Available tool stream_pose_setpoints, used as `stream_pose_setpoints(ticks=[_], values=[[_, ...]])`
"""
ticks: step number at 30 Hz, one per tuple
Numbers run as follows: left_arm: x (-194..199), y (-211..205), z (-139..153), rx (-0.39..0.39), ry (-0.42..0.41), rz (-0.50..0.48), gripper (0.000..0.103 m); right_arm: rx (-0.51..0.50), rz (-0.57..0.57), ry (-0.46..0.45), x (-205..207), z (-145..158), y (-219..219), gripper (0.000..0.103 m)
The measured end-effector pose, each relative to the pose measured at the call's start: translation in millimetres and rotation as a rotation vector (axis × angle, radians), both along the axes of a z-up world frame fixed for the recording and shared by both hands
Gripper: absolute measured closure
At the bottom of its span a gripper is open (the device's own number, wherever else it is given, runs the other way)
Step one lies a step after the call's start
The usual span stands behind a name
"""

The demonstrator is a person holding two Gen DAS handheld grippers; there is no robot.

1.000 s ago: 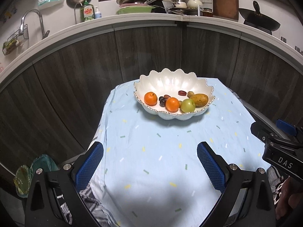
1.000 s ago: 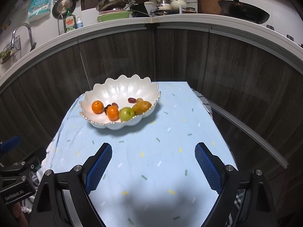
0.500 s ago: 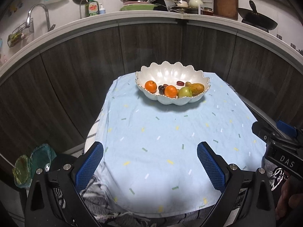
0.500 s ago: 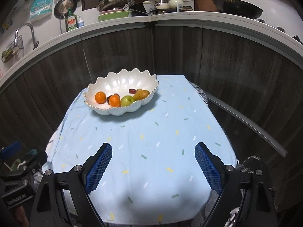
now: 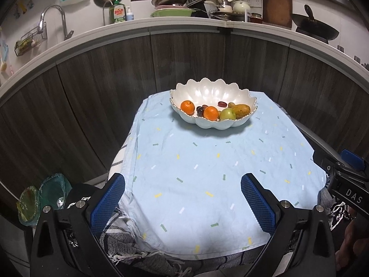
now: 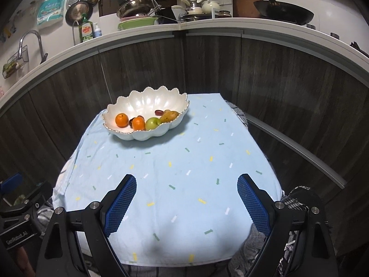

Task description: Organize fruits

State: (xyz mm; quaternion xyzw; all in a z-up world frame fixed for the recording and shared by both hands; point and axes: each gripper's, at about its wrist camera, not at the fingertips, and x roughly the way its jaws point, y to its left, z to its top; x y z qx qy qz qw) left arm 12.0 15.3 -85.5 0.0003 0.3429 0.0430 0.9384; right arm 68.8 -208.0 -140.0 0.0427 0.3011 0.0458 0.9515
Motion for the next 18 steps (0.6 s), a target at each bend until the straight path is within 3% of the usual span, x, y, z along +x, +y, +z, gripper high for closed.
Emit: stream_pose_setpoints(ticks=[18], values=[[-1.5, -1.2, 2.3, 0.000, -0.006, -0.001, 0.001, 0.003, -0.004, -0.003, -1.7, 0.9, -0.5, 0.013]])
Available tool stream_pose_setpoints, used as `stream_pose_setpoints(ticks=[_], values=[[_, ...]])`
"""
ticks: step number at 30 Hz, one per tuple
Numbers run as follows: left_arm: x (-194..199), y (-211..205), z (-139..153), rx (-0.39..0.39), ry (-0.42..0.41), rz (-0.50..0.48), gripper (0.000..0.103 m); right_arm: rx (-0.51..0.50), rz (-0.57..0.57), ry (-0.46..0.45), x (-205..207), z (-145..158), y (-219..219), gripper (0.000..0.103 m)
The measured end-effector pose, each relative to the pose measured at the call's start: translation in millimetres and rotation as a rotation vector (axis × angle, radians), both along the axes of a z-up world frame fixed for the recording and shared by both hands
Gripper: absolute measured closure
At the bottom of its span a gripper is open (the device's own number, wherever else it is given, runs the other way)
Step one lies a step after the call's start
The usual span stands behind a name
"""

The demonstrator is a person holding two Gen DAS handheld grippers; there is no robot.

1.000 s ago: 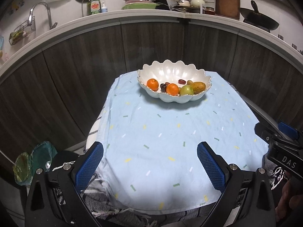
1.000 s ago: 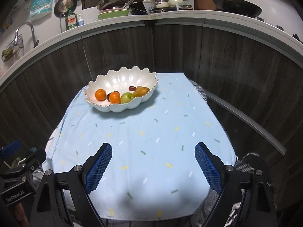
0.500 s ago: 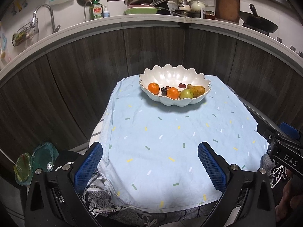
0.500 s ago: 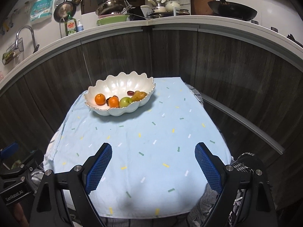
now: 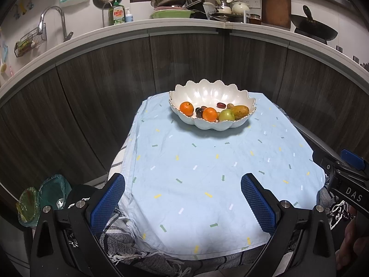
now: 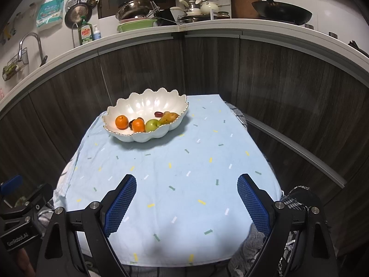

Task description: Organize fruits

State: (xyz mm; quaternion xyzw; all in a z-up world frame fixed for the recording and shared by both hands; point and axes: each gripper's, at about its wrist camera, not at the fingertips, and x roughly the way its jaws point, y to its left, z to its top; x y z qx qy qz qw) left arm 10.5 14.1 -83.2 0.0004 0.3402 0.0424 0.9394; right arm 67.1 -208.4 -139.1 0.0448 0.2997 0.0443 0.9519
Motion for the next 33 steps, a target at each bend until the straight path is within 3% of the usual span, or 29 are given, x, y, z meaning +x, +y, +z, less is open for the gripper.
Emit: stream_pose_setpoints(ticks=[33], values=[[-5.0, -3.9, 7.0, 0.014, -0.031, -0.011, 0.001, 0.015, -0.010, 0.003, 1.0, 0.1, -1.4, 0.013]])
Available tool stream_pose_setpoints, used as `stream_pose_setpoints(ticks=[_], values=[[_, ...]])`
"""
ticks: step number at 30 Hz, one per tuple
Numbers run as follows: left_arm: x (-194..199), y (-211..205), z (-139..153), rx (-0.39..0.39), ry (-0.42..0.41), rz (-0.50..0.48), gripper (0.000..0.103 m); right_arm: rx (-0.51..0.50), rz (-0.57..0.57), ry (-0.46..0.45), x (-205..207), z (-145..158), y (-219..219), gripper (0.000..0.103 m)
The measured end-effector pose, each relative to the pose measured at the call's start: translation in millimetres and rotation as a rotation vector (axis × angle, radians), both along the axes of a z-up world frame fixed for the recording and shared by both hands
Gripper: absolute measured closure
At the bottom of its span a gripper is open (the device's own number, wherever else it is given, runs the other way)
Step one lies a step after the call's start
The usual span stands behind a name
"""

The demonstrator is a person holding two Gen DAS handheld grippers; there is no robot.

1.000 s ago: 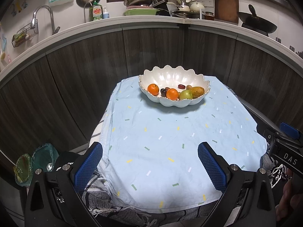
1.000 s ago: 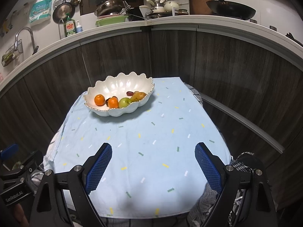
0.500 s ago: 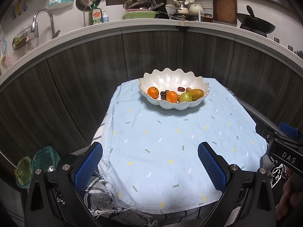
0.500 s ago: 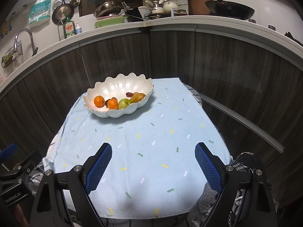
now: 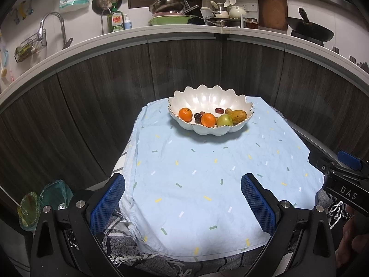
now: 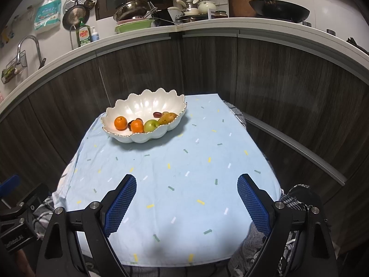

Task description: Organize fruits

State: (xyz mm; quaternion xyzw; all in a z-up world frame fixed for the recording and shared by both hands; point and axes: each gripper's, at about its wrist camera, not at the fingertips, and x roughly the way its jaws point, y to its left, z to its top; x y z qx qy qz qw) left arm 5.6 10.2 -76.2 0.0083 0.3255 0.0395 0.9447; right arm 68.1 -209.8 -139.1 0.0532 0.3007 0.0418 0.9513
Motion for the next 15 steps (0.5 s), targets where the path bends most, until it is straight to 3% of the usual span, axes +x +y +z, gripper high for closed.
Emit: stream_pose_setpoints(ticks=[15], values=[[2.5, 2.2, -2.0, -0.005, 0.015, -0.001, 0.001, 0.000, -0.001, 0.009, 0.5, -3.9, 0.8, 0.013]])
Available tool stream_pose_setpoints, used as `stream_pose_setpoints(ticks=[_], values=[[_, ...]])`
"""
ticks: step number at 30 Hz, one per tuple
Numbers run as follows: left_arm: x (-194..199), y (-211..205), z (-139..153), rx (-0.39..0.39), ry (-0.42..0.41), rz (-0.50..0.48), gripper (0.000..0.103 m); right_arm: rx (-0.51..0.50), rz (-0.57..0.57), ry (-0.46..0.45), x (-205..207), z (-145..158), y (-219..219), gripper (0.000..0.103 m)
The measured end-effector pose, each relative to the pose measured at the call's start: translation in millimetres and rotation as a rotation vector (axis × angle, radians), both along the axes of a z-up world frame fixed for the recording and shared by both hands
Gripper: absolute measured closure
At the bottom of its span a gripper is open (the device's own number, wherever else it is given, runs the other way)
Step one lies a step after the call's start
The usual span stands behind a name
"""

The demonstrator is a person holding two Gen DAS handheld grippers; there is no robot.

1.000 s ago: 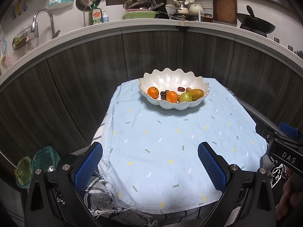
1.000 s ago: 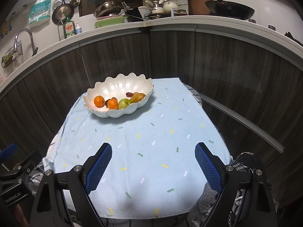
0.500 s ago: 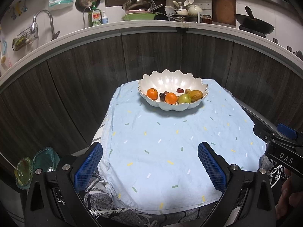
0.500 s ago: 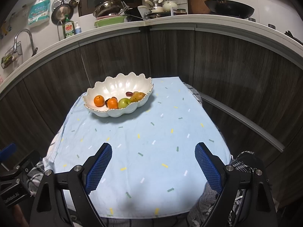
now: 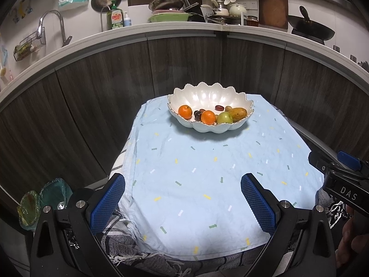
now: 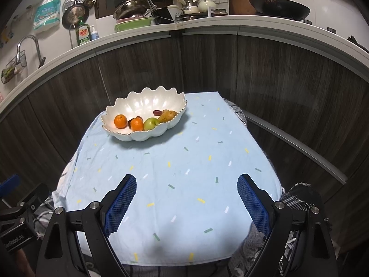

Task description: Organize fruits

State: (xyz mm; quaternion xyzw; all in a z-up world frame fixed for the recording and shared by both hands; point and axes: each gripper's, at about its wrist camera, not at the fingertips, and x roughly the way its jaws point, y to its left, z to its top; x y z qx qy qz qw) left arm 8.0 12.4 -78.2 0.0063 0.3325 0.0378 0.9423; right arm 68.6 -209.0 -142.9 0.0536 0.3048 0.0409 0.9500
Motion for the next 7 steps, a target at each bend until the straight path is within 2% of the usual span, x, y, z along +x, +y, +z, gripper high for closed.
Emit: stream_pose_setpoints(ticks=[7], values=[[0.8, 0.7, -1.1, -0.006, 0.004, -0.002, 0.001, 0.000, -0.002, 0.005, 0.0, -2.4, 1.3, 0.013]])
